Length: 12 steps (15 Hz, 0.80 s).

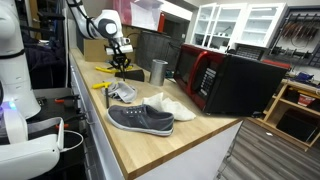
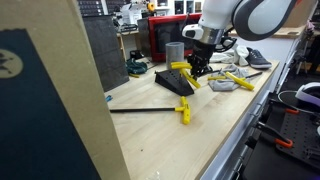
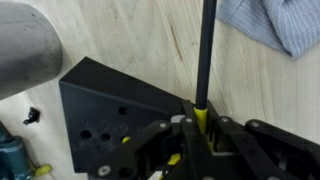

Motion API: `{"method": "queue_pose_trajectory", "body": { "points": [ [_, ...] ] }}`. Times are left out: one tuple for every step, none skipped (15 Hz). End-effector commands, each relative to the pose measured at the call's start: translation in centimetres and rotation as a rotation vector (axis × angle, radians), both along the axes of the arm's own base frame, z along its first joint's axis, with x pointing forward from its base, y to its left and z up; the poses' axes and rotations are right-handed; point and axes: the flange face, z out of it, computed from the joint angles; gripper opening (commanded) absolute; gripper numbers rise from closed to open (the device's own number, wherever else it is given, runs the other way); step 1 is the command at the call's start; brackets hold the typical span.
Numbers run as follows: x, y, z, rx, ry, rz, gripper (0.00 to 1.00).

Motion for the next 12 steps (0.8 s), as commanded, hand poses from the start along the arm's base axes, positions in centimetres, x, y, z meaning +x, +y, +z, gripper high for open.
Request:
{"method": "queue_pose_trajectory", "body": {
  "points": [
    [-1.6, -0.1, 3.5, 0.03, -0.093, -0.006, 0.03],
    [-1.7, -0.1, 4.1, 0.035, -0.108, -0.007, 0.03],
    [-2.0, 0.0, 5.0, 0.043, -0.125, -0.007, 0.03],
    [-2.0, -0.2, 5.5, 0.057, -0.142, -0.013, 0.03],
    [-2.0, -0.2, 6.2, 0.072, -0.156, -0.022, 0.03],
    [-2.0, -0.3, 6.8, 0.095, -0.173, -0.05, 0.03],
    [-1.9, -0.4, 7.3, 0.109, -0.182, -0.061, 0.03],
    [-2.0, -0.3, 7.8, 0.122, -0.191, -0.071, 0.03],
    [-2.0, -0.4, 8.4, 0.134, -0.201, -0.078, 0.03],
    [-1.9, -0.6, 8.9, 0.143, -0.209, -0.087, 0.03],
    [-1.9, -0.6, 9.4, 0.149, -0.216, -0.096, 0.03],
    [-1.9, -0.7, 9.7, 0.152, -0.225, -0.095, 0.03]
  ]
}}
